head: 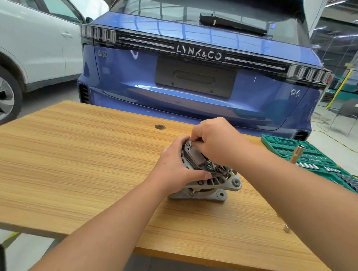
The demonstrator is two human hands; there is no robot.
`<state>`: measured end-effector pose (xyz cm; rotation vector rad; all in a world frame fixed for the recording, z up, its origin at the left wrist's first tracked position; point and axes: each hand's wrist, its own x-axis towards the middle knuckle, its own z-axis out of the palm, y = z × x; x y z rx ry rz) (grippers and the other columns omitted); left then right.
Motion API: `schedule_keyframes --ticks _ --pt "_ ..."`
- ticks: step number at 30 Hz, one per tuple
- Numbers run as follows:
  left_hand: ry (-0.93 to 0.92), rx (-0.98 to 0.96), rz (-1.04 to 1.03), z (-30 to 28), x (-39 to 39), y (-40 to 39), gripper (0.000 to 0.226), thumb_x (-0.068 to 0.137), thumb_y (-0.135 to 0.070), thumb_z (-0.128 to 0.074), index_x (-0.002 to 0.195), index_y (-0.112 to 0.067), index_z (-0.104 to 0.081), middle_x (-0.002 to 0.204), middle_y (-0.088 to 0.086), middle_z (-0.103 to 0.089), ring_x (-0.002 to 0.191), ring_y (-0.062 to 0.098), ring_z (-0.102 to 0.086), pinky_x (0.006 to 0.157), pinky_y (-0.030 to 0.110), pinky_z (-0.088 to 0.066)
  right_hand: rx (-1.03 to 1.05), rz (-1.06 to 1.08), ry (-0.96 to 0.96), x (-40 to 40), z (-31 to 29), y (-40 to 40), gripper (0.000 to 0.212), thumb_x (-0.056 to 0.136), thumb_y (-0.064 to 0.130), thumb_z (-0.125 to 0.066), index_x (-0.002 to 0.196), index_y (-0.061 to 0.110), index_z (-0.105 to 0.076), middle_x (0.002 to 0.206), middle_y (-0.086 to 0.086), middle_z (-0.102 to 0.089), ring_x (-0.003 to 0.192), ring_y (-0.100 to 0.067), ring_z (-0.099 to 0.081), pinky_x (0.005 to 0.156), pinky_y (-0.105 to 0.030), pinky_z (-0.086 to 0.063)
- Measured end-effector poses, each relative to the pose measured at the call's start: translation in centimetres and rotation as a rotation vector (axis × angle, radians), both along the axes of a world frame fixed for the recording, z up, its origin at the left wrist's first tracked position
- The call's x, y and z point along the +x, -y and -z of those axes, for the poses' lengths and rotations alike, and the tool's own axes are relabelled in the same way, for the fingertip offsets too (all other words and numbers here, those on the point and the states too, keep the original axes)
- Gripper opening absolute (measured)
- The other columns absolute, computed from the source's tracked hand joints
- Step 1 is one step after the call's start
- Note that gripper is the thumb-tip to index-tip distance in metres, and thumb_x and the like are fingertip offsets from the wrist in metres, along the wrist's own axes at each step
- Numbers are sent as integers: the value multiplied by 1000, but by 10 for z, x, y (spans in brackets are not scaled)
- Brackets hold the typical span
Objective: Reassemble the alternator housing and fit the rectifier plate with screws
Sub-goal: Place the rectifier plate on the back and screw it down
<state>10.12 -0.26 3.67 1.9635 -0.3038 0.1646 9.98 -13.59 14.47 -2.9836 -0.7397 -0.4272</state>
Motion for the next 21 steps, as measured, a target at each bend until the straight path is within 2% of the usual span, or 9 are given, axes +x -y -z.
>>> schedule_keyframes --ticks 4,8,11,13,18,21 --pt "4 -9 6 0 2 0 101 48 -58 -88 134 -58 -34 131 -13 -49 113 2 -49 92 34 -48 -16 -30 14 0 3 0 18 98 20 -58 104 19 -76 95 -1 -69 88 -20 -62 82 -41 -56" --pt "18 12 2 1 4 -1 99 50 -57 -88 134 -55 -37 131 -14 -50 118 8 -49 94 34 -47 -23 -45 0 -2 2 1 17 97 20 -61 103 19 -77 93 0 -70 86 -19 -63 81 -40 -57" --pt "16 2 5 2 3 -1 96 49 -58 -89 129 -59 -36 129 -16 -48 111 0 -47 81 24 -42 -71 -56 -12 -3 3 -2 18 97 18 -59 103 19 -77 94 -1 -69 87 -21 -63 81 -41 -57" --pt "10 -11 4 1 3 -1 93 48 -58 -90 124 -63 -36 127 -18 -48 109 -3 -46 77 22 -40 -101 -52 -34 -3 4 -5 20 98 18 -58 106 21 -77 95 1 -69 88 -20 -64 81 -40 -57" --pt "17 -9 -8 1 3 0 90 47 -58 -90 121 -63 -39 122 -16 -52 115 7 -52 93 38 -52 52 -15 -98 -1 2 -3 24 100 21 -56 112 25 -77 107 4 -71 97 -17 -62 86 -38 -55" --pt "21 -8 -13 1 4 -1 92 45 -59 -89 123 -61 -40 122 -14 -53 115 9 -53 97 42 -54 115 28 -129 3 3 -1 23 100 24 -57 111 27 -77 109 6 -69 98 -16 -60 82 -31 -51"
